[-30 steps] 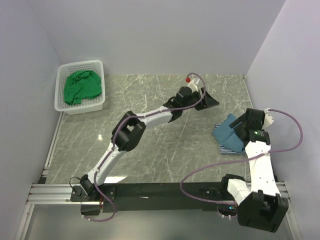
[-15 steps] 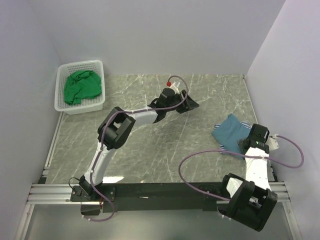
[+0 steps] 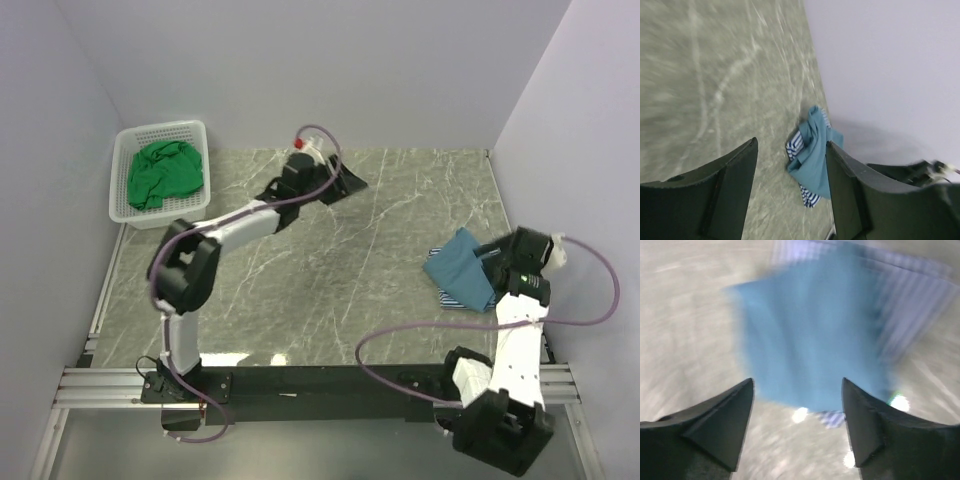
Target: Fold and stack the tank tops
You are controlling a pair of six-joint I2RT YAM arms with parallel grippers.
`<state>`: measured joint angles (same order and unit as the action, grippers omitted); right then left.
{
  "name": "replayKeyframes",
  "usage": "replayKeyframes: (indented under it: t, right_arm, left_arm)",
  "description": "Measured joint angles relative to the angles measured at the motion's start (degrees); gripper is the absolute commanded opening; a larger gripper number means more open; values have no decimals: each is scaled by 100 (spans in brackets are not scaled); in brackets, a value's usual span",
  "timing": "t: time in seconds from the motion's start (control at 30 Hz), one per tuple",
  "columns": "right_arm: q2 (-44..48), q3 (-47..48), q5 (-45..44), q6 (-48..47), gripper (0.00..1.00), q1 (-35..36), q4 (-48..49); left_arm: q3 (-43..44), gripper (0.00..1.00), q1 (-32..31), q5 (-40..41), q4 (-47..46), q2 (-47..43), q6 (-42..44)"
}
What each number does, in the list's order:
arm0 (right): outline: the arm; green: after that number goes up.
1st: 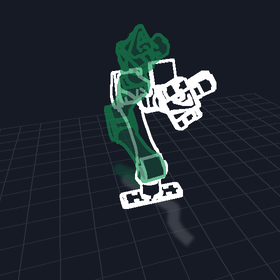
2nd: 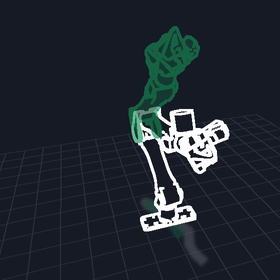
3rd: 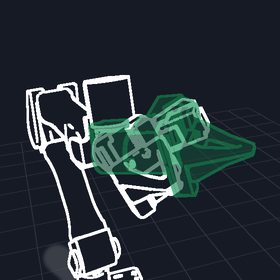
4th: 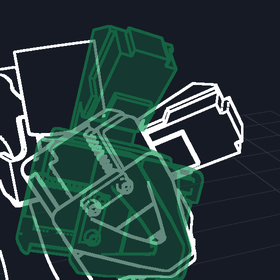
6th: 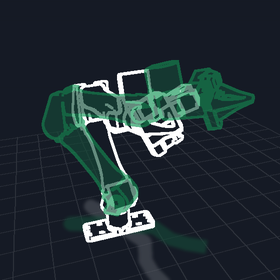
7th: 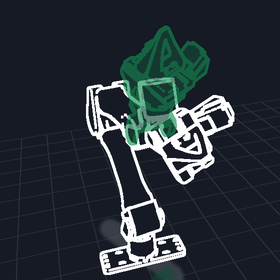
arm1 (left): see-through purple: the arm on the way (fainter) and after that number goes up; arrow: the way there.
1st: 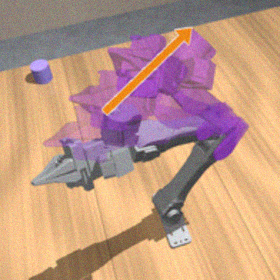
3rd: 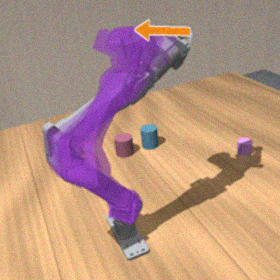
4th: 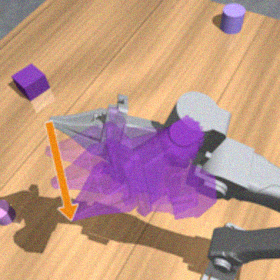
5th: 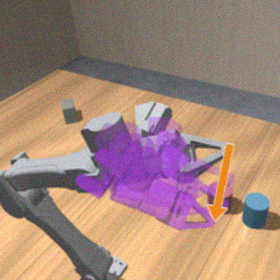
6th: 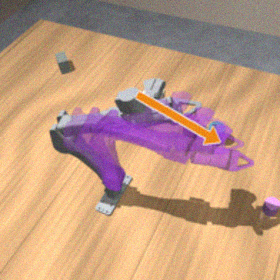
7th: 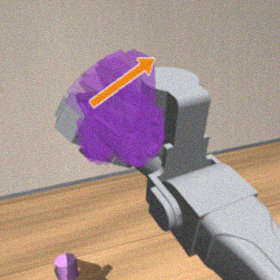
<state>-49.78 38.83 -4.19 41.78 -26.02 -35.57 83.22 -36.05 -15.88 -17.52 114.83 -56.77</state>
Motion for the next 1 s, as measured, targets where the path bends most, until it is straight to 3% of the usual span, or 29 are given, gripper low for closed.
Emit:
replayKeyframes:
  t: [0.07,0.23,0.3,0.33,0.4,0.63,0.8,1.0]
  right_arm:
    - [59,431,127,-157,83,415,44]
    - [-409,1598,9,-332,86,2780,485]
    - [-846,1976,-114,-400,86,3703,605]
    - [-1040,2135,-153,-433,86,3947,682]
    - [-1674,2455,-175,-551,87,4428,870]
    - [-3427,2922,197,-916,87,5016,1233]
    - [-3960,3093,481,-1073,86,5093,1276]
    - [-4162,3171,710,-1084,86,5200,1440]
  left_arm:
    - [-63,62,179,319,402,-463,107]
    - [146,67,957,2103,1982,-1438,365]
    - [492,69,1394,2879,2627,-1504,450]
    - [656,75,1617,3167,2881,-1497,479]
    - [992,76,2151,3713,3449,-1410,564]
    - [2527,78,3681,4507,4627,-85,940]
    - [3322,77,4065,4505,4968,1137,1154]
    - [3628,77,4218,4404,5007,2065,1331]
